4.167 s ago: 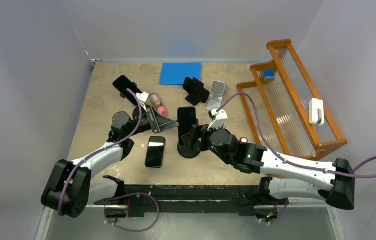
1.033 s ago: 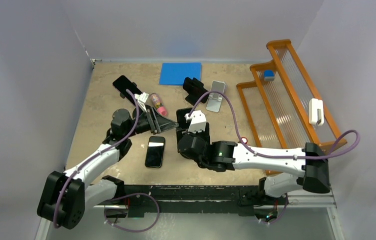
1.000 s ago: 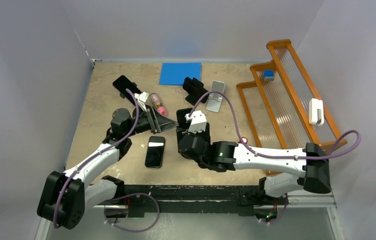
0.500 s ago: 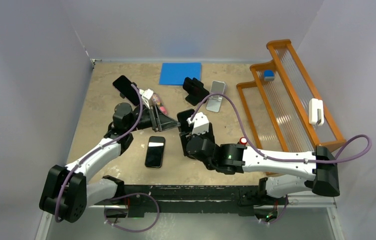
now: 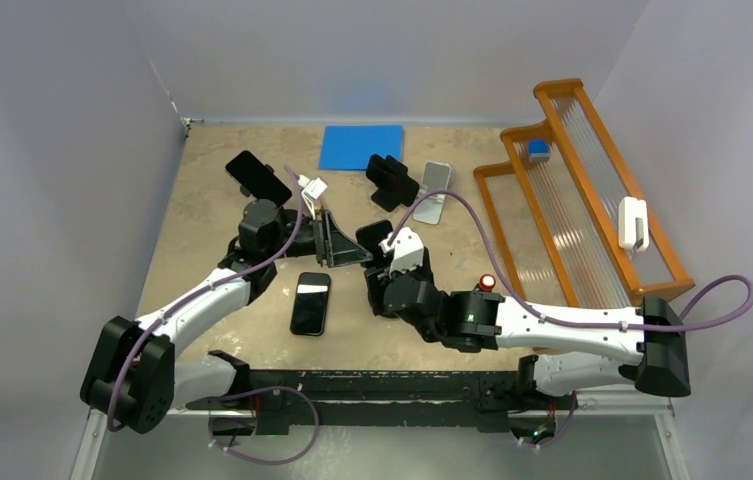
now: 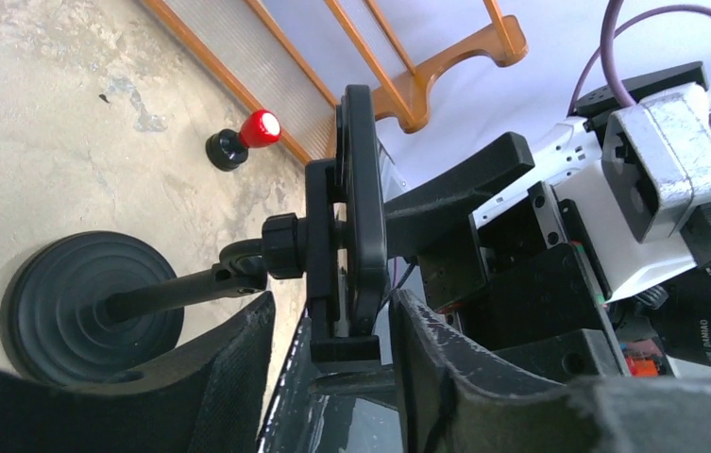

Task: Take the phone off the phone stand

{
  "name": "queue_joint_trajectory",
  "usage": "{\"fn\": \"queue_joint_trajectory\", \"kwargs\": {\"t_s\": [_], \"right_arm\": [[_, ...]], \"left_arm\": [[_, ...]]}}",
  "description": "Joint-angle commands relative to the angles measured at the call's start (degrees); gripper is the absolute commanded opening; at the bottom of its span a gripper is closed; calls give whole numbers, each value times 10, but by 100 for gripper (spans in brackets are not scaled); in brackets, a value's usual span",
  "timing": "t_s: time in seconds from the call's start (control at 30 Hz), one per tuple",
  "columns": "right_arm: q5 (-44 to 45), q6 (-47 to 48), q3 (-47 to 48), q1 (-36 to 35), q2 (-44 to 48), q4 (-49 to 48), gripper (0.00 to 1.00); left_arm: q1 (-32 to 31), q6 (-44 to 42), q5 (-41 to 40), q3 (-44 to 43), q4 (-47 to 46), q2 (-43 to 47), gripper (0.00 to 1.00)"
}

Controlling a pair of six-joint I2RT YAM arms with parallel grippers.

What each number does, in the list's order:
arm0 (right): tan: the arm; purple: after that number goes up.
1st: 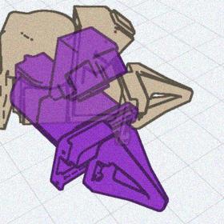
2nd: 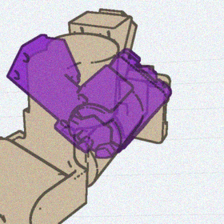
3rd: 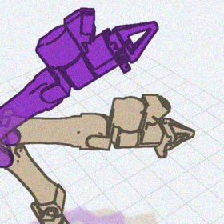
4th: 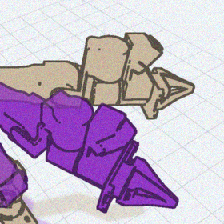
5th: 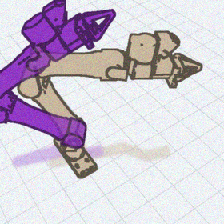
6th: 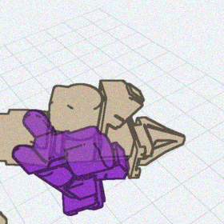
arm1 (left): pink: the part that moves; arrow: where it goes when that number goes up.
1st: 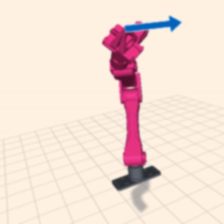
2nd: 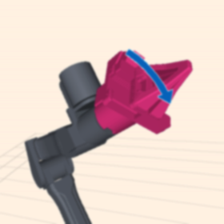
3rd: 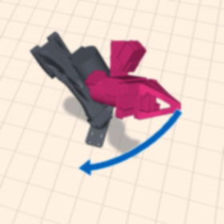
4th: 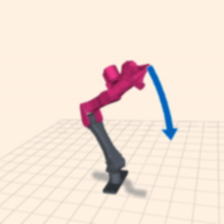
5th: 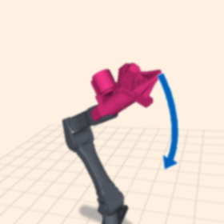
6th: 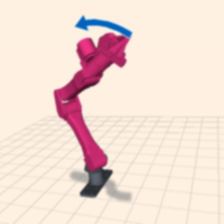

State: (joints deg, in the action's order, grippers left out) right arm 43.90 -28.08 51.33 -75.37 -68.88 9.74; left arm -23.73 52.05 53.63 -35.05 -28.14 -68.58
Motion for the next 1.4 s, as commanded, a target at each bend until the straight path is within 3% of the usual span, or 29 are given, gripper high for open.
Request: {"fn": "queue_joint_trajectory", "kwargs": {"t_s": [0.0, 0.1, 0.27, 0.33, 0.4, 0.5, 0.67, 1.07, 1.3, 1.37], "right_arm": [[22, 16, 5, -2, 24, -47, 34], [20, 16, 4, -2, 26, -46, 34], [19, 15, -1, -2, 34, -46, 34], [16, 15, -4, -2, 37, -47, 36], [16, 8, -7, -2, 41, -50, 50], [12, 3, -19, -2, 52, -63, 79], [19, 0, -21, -2, 54, -71, 99], [36, -19, 13, 8, 6, -40, 98], [33, -16, 13, 23, -4, -49, 90], [26, -9, 8, 27, -2, -60, 82]], "left_arm": [[-6, -23, 8, -23, -12, -4, 40], [-6, -20, 5, -24, -12, -3, 27], [-7, -17, 6, -20, -10, -2, 19], [-8, -16, 8, -18, -12, -2, 9], [-9, -12, 4, -16, -12, 1, 0], [-13, -6, -9, -11, -11, 7, 0], [-22, -4, -33, -16, 10, 17, 0], [-38, -10, -51, -25, 32, 20, 0], [-39, -9, -52, -23, 35, 23, 0], [-40, -10, -51, -22, 35, 24, 0]]}}
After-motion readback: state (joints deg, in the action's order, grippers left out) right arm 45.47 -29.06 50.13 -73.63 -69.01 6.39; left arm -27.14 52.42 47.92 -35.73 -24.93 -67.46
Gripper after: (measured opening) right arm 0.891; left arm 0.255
